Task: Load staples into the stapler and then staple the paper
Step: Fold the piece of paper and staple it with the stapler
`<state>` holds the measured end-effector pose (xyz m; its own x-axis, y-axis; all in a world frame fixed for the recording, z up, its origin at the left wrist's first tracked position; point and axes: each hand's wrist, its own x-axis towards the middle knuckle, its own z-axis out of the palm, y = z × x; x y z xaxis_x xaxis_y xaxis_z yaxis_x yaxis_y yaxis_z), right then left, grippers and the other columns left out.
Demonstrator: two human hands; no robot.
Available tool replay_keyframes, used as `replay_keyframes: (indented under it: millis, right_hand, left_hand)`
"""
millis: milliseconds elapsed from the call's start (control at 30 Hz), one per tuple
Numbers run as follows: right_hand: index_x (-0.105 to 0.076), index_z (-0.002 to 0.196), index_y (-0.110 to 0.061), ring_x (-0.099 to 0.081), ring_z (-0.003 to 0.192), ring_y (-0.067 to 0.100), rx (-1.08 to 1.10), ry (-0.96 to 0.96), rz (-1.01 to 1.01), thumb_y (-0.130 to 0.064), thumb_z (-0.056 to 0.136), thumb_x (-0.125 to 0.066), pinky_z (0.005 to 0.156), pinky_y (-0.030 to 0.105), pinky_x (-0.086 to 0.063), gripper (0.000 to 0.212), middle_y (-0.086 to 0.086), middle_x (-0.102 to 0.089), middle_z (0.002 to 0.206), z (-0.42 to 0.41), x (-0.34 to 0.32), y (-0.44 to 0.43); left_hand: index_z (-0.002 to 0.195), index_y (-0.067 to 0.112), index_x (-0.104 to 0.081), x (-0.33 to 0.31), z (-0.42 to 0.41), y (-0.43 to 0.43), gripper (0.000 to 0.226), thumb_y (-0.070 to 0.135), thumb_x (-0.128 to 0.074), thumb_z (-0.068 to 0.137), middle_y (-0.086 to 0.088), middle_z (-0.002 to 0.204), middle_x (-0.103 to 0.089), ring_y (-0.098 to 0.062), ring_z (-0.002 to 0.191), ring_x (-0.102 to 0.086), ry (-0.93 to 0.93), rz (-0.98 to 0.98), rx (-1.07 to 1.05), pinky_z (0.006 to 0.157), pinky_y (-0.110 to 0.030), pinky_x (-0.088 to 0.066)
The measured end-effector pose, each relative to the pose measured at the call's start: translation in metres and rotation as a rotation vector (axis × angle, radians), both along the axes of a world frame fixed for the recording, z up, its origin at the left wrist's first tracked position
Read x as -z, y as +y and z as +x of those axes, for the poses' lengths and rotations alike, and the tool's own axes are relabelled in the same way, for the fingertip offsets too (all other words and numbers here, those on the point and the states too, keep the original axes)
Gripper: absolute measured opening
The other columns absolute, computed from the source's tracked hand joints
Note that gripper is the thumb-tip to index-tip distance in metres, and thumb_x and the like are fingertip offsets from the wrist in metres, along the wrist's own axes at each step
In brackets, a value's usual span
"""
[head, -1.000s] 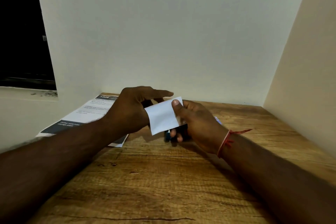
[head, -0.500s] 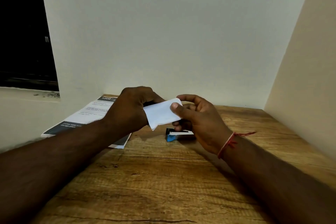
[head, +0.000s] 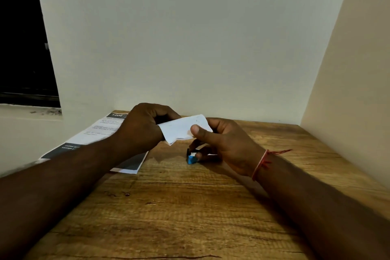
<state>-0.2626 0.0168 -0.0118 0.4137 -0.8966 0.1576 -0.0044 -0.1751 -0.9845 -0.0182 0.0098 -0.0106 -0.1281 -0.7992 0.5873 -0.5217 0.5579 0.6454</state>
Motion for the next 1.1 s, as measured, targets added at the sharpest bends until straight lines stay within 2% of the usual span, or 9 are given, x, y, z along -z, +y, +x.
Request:
replay_keyframes:
  millis: [100,267,433,500,633,800,933,1033,1100]
  right_hand:
    - [-0.074,0.105,0.011,-0.071,0.085,0.031,0.065,-0.072,-0.057,-0.042,0.088,-0.08,0.069,0.034,-0.066,0.056,0.026,-0.073,0.101,-0.002,-0.004,-0.003]
    - [-0.078,0.105,0.01,-0.077,0.089,0.025,0.146,-0.217,0.032,-0.026,0.099,-0.077,0.065,0.029,-0.065,0.037,0.022,-0.077,0.106,-0.007,-0.01,-0.006]
    - [-0.082,0.098,-0.001,-0.073,0.095,0.03,0.258,-0.333,0.054,-0.022,0.099,-0.08,0.066,0.028,-0.066,0.021,0.022,-0.072,0.105,-0.007,-0.011,-0.008]
    - [-0.082,0.097,-0.002,-0.077,0.092,0.024,0.288,-0.36,0.057,-0.022,0.099,-0.08,0.067,0.027,-0.066,0.02,0.018,-0.078,0.108,-0.008,-0.011,-0.009]
    - [-0.082,0.097,-0.003,-0.077,0.091,0.024,0.318,-0.358,0.06,-0.022,0.098,-0.082,0.065,0.026,-0.066,0.019,0.019,-0.079,0.11,-0.006,-0.01,-0.008]
    - [-0.082,0.102,0.0,-0.079,0.086,0.02,0.345,-0.377,0.095,-0.021,0.096,-0.084,0.064,0.025,-0.065,0.021,0.02,-0.078,0.116,-0.007,-0.01,-0.01]
    - [-0.081,0.101,0.001,-0.08,0.078,0.018,0.327,-0.437,0.129,-0.016,0.095,-0.084,0.064,0.024,-0.065,0.018,0.015,-0.079,0.105,-0.006,-0.011,-0.009]
    - [-0.081,0.099,-0.001,-0.08,0.079,0.018,0.336,-0.44,0.133,-0.016,0.097,-0.083,0.065,0.025,-0.065,0.015,0.013,-0.081,0.102,-0.007,-0.012,-0.008]
    - [-0.081,0.1,-0.001,-0.081,0.079,0.018,0.343,-0.436,0.13,-0.016,0.097,-0.082,0.065,0.026,-0.066,0.016,0.014,-0.081,0.103,-0.008,-0.012,-0.008]
  left_hand:
    - [0.095,0.028,-0.089,-0.004,0.003,0.002,0.032,-0.004,-0.086,0.092,0.012,0.093,-0.088,-0.004,0.086,-0.082,0.087,0.072,0.072,0.07,-0.018,-0.063]
    - [0.105,0.019,-0.086,-0.006,-0.001,0.004,0.026,-0.003,-0.087,0.091,0.0,0.098,-0.086,-0.023,0.088,-0.081,0.179,0.033,0.062,0.074,-0.021,-0.063]
    - [0.095,0.024,-0.066,-0.008,-0.002,0.002,0.031,0.011,-0.094,0.089,0.001,0.081,-0.068,-0.044,0.081,-0.069,0.285,-0.092,-0.077,0.078,-0.048,-0.064]
    - [0.091,0.025,-0.067,-0.009,-0.002,0.004,0.03,0.019,-0.095,0.089,0.005,0.078,-0.069,-0.039,0.08,-0.071,0.25,-0.137,-0.104,0.077,-0.044,-0.063]
    - [0.085,0.026,-0.078,-0.007,-0.007,0.007,0.023,0.007,-0.092,0.088,0.011,0.08,-0.078,-0.009,0.074,-0.071,0.207,-0.124,-0.046,0.074,-0.027,-0.058]
    - [0.097,0.02,-0.09,-0.007,-0.008,0.008,0.01,0.012,-0.09,0.092,0.003,0.087,-0.086,-0.007,0.075,-0.075,0.303,-0.05,-0.02,0.072,-0.017,-0.059]
    - [0.11,0.009,-0.088,-0.008,-0.014,0.013,0.019,0.004,-0.069,0.107,-0.012,0.084,-0.085,-0.018,0.073,-0.078,0.382,0.13,0.147,0.068,-0.03,-0.065]
    - [0.099,0.006,-0.086,-0.008,-0.016,0.017,0.024,0.022,-0.071,0.106,-0.031,0.085,-0.08,-0.039,0.075,-0.079,0.445,0.352,0.328,0.072,-0.041,-0.066]
    - [0.104,0.007,-0.086,-0.008,-0.018,0.021,0.026,0.031,-0.077,0.103,-0.028,0.091,-0.081,-0.043,0.081,-0.081,0.392,0.4,0.377,0.074,-0.041,-0.067]
